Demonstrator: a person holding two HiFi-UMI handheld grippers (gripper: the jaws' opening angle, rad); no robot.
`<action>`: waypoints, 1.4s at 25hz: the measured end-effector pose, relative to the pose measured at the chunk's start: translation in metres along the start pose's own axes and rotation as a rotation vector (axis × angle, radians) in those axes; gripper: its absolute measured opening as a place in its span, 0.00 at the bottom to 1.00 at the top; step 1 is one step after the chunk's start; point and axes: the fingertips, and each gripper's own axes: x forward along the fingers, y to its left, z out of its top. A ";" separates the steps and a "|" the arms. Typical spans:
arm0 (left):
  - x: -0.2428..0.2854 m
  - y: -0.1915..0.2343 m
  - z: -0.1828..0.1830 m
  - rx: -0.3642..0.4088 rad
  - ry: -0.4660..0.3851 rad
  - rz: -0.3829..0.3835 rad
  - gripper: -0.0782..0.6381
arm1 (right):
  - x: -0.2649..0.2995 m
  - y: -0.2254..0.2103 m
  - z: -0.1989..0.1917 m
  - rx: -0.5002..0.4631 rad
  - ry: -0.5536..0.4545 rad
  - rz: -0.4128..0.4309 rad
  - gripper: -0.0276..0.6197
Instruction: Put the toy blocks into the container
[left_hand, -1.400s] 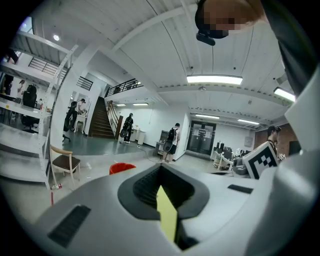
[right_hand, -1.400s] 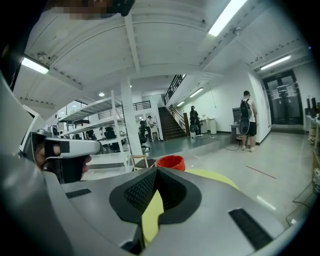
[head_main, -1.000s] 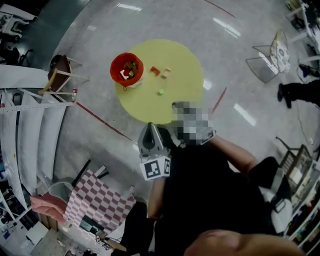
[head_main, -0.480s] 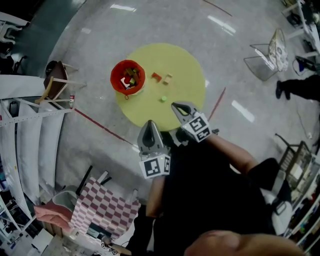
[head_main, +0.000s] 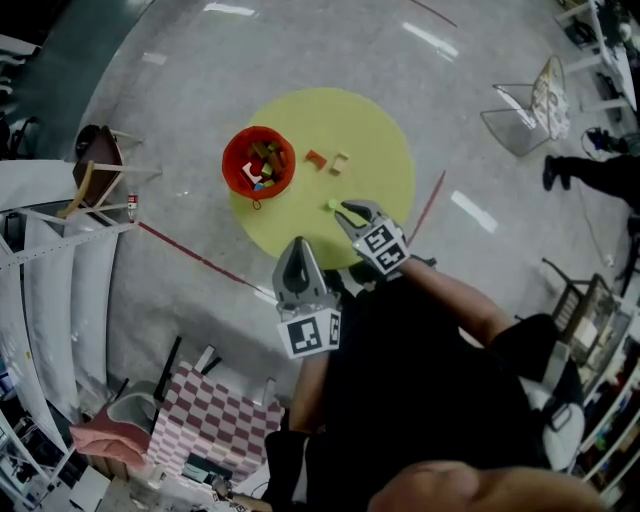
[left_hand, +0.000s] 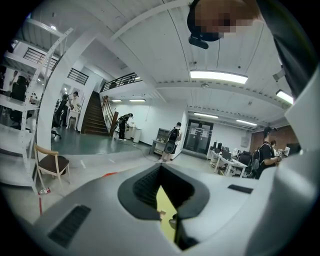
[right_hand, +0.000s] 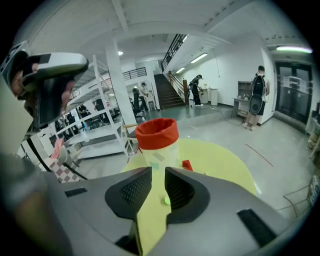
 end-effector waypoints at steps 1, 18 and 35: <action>0.002 0.002 0.001 -0.011 0.000 0.001 0.09 | 0.008 -0.001 -0.006 0.000 0.027 -0.001 0.14; 0.005 0.021 -0.004 -0.049 0.026 0.004 0.09 | 0.091 -0.023 -0.113 0.067 0.401 -0.040 0.27; 0.010 0.040 -0.010 -0.078 0.041 0.013 0.09 | 0.122 -0.032 -0.140 0.067 0.515 -0.084 0.23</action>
